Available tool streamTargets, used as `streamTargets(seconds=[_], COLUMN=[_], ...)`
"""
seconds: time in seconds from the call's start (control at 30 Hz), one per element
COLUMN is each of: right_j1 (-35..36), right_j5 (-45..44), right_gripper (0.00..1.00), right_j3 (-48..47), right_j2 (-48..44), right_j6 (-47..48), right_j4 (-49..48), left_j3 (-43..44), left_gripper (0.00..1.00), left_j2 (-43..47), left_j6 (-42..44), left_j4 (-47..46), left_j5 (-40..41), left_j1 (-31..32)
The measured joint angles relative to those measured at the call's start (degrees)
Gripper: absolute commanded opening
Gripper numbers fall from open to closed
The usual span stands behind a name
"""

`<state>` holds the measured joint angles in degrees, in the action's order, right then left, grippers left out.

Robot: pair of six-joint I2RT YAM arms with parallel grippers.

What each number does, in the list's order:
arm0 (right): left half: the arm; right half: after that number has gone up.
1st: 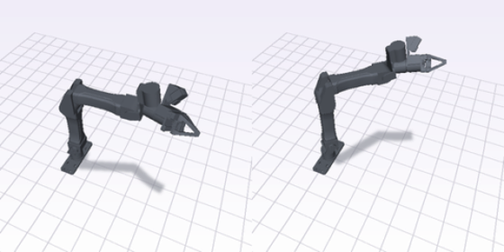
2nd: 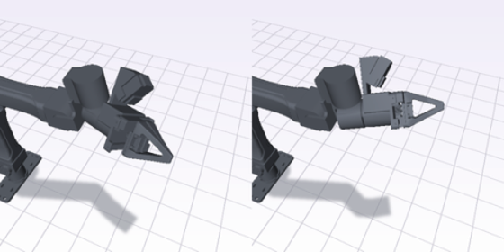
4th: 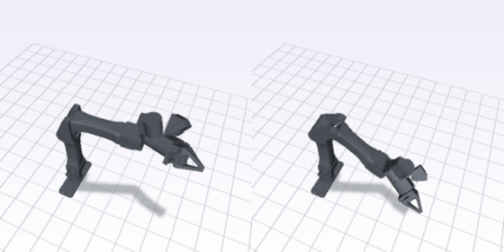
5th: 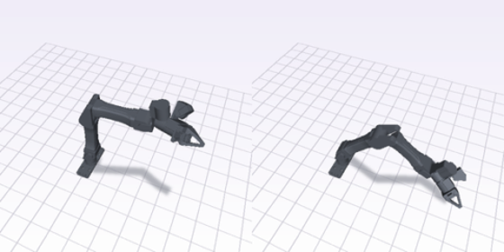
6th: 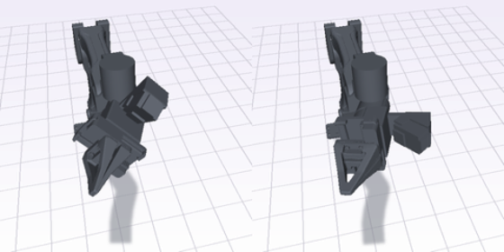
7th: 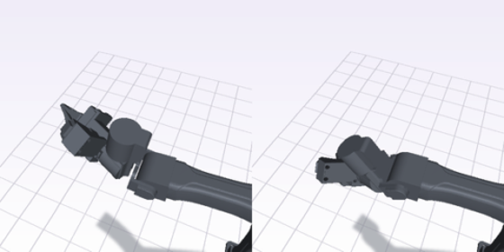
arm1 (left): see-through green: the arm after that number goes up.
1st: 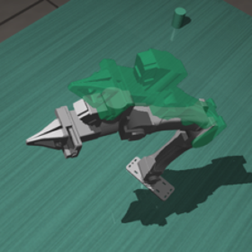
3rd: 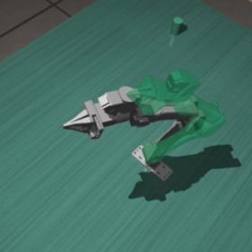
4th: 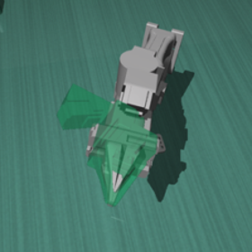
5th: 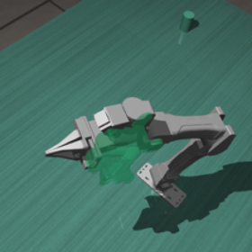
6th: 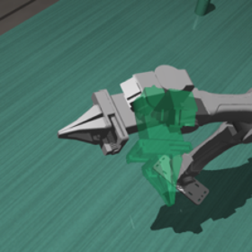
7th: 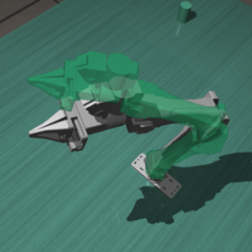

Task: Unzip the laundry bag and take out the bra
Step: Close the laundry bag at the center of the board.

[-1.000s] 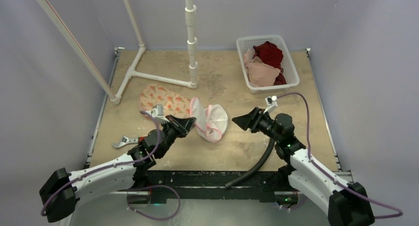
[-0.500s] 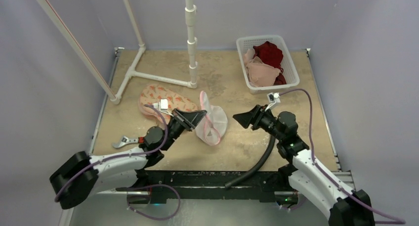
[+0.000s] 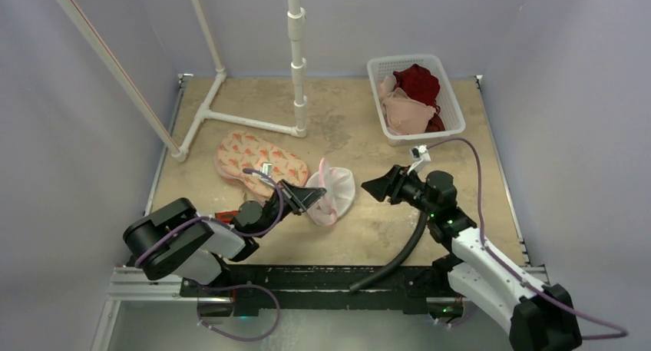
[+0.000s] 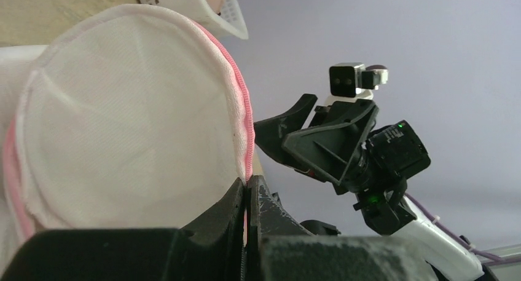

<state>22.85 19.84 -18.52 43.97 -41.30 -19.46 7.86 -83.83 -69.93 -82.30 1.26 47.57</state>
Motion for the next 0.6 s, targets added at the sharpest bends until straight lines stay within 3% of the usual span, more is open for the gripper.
streamTargets(seconds=[0.17, 0.33, 0.6], right_j1=[0.0, 2.8, 9.7], right_j5=[4.7, 6.3, 3.8], right_gripper=[0.60, 0.60, 0.60], right_j3=[-0.1, -1.0, -5.7], right_j2=[10.4, 17.5, 23.3], right_j6=[0.2, 1.5, 3.0], right_j4=[-4.2, -5.5, -8.2], left_j3=[-4.0, -2.6, -0.2], left_gripper=[0.00, 0.00, 0.00], left_j2=[9.5, 24.9, 28.7], left_j6=[0.3, 3.2, 6.7], left_j4=[1.2, 11.3, 23.3], left_j5=[0.8, 3.4, 5.8], left_j1=[-1.6, -1.9, -1.9])
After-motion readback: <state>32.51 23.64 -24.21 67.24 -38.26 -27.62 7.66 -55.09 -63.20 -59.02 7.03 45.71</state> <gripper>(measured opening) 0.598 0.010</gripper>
